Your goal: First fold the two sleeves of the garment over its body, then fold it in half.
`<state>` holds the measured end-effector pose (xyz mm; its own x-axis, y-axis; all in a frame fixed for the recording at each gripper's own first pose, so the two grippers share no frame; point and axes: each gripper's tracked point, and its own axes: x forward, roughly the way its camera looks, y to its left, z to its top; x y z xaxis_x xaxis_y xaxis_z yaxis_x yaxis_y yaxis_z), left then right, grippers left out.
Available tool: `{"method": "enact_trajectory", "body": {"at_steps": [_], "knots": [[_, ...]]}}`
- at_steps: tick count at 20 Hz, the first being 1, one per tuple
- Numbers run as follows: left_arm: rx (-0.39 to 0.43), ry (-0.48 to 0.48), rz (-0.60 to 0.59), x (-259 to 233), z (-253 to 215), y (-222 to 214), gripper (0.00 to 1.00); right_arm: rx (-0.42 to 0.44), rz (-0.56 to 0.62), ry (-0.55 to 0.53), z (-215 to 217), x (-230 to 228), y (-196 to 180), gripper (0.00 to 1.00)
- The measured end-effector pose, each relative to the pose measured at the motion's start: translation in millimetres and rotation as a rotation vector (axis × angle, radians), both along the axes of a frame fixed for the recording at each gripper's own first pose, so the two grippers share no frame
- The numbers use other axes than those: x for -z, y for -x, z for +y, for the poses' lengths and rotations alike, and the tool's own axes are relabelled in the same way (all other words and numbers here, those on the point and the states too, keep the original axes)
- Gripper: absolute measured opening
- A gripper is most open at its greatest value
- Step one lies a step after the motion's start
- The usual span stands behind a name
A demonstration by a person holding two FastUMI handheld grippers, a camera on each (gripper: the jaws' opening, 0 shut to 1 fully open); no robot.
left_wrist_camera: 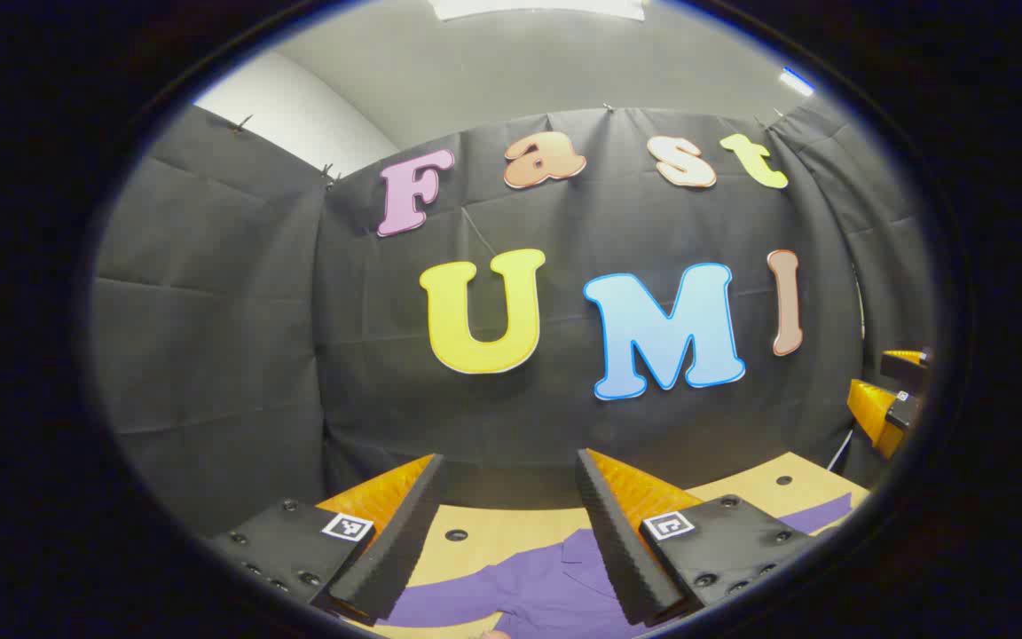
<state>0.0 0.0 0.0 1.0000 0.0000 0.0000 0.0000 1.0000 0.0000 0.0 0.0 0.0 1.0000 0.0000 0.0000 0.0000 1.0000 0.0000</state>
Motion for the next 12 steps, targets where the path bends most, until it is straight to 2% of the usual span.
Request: {"method": "enact_trajectory", "body": {"at_steps": [12], "knots": [[0.074,-0.07,-0.062,-25.8,-33.8,-6.0,0.95,-0.024,-0.015,-0.064,-2.1,2.5,-10.6,0.94]]}}
